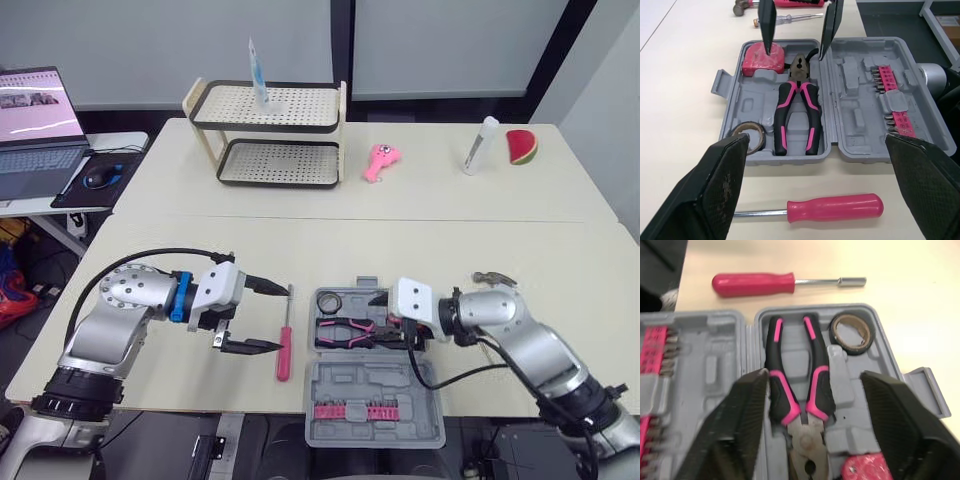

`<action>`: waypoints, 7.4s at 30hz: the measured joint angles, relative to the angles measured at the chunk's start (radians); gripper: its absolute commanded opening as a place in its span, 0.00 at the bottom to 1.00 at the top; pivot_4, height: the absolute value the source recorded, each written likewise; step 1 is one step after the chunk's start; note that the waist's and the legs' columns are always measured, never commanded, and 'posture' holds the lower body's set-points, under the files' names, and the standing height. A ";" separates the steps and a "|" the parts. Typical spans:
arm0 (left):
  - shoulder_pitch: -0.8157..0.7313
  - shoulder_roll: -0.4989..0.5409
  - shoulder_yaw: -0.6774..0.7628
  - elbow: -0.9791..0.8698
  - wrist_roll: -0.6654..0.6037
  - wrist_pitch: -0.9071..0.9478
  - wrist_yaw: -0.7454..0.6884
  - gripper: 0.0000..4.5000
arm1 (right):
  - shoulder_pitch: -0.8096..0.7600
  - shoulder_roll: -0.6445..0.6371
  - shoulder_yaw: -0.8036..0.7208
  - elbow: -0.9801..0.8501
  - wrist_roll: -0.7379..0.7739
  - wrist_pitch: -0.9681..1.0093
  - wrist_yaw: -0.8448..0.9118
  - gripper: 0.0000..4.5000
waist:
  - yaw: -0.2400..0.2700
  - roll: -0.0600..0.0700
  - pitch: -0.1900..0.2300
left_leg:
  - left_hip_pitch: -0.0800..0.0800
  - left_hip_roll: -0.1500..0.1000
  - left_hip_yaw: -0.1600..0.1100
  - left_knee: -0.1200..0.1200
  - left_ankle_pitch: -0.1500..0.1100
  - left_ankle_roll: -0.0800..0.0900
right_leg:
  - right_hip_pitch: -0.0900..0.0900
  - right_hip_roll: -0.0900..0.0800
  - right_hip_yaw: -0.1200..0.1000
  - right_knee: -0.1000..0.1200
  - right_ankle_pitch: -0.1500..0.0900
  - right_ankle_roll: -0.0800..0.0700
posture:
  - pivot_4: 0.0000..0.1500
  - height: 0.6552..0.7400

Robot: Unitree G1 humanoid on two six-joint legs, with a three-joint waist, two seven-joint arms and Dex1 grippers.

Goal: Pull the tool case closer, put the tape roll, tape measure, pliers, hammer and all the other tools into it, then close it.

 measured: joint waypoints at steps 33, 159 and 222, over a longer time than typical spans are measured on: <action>0.066 0.011 0.000 -0.123 0.001 0.054 0.055 1.00 | 0.005 0.126 0.056 0.315 -0.113 -0.253 -0.126 0.00 | -0.002 0.000 -0.002 | 0.004 0.000 0.000 0.000 0.000 0.000 | 0.002 0.001 0.001 0.001 0.000 0.000 | 1.00 1.00; -0.172 -0.303 -0.299 0.347 0.504 -0.095 0.421 0.00 | -0.056 -0.157 -0.039 0.445 -0.207 -0.339 0.089 0.00 | 0.019 0.001 -0.004 | 0.002 0.000 0.004 0.001 0.000 0.000 | 0.003 0.000 0.001 -0.004 0.000 0.000 | 1.00 1.00; -0.001 -0.054 0.149 0.093 0.138 0.145 0.361 0.27 | 0.121 -0.377 -0.557 0.252 0.178 -0.113 0.178 0.22 | 0.021 0.001 -0.004 | 0.001 0.001 0.003 0.000 0.000 0.000 | 0.003 0.000 0.001 -0.005 0.000 0.000 | 1.00 1.00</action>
